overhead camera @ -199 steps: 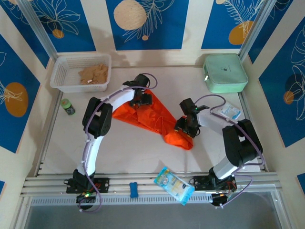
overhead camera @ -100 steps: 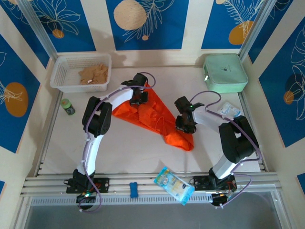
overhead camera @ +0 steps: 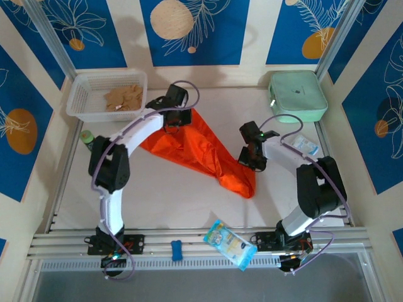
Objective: Fold and stack the t-shirts
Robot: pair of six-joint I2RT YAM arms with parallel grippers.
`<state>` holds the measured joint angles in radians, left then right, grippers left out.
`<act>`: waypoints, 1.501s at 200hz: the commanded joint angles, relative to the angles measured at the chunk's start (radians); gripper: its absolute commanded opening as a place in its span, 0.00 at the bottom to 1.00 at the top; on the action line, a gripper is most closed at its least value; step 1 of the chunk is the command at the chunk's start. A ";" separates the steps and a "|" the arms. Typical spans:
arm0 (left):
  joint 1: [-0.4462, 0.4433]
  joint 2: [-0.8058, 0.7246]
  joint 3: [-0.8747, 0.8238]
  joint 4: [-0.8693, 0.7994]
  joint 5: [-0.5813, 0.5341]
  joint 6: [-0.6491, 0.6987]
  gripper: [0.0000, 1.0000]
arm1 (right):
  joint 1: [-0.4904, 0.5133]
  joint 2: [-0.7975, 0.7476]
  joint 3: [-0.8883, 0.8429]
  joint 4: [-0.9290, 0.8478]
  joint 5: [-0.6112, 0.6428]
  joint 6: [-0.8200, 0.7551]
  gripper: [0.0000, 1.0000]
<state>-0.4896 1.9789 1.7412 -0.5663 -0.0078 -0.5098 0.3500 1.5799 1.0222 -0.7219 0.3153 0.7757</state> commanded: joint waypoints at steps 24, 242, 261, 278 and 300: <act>-0.057 -0.253 -0.057 -0.154 -0.066 0.057 0.00 | -0.118 0.000 0.131 0.090 -0.040 -0.181 0.00; -0.694 -0.193 -0.228 -0.248 0.008 -0.106 0.77 | -0.259 0.913 1.414 -0.193 -0.279 -0.288 0.36; -0.665 -0.262 -0.229 -0.329 -0.074 -0.112 0.78 | -0.255 0.827 1.314 -0.162 -0.260 -0.297 0.49; -0.615 -0.336 -0.255 -0.384 -0.140 -0.129 0.79 | -0.251 0.726 1.178 -0.120 -0.238 -0.291 0.59; -0.517 -0.437 -0.332 -0.409 -0.197 -0.149 0.80 | -0.249 0.562 0.941 -0.047 -0.218 -0.262 0.68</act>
<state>-1.1034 1.6630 1.4746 -0.8635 -0.0818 -0.6376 0.0925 2.3375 2.1338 -0.8440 0.0784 0.4931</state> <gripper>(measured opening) 0.799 0.655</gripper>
